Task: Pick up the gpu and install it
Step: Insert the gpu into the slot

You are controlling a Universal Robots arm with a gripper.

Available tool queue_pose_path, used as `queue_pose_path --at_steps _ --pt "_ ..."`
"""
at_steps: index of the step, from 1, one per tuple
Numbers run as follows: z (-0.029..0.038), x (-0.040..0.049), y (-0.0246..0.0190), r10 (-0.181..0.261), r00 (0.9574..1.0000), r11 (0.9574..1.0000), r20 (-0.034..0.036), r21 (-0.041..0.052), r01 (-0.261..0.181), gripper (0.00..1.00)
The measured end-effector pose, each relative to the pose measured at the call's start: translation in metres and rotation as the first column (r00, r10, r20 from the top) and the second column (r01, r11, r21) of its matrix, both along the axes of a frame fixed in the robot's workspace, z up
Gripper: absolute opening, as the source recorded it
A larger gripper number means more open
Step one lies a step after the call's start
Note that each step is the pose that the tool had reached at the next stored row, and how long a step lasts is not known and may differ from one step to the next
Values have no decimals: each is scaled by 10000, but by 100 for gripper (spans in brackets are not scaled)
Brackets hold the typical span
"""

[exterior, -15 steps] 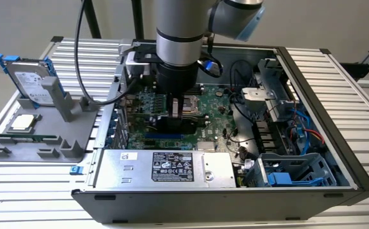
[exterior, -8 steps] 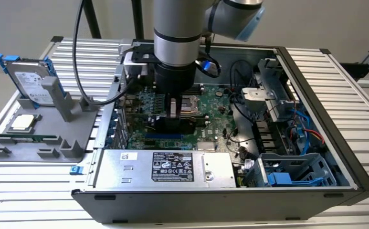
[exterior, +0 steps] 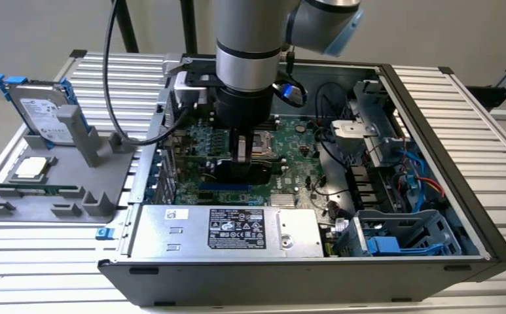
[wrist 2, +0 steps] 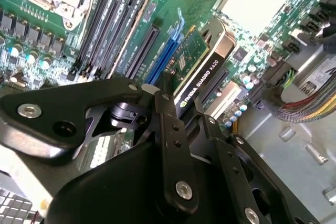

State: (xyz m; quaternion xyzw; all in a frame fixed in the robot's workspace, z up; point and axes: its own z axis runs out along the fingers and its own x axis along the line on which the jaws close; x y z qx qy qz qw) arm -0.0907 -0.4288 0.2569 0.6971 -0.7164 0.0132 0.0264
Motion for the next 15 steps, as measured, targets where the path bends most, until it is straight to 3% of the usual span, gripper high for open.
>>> queue_pose_path --at_steps 5,15 --pt "0 36 -15 0 10000 10000 -20 -1 0 0" --pt "-22 -55 -23 0 10000 10000 -20 -1 0 0"
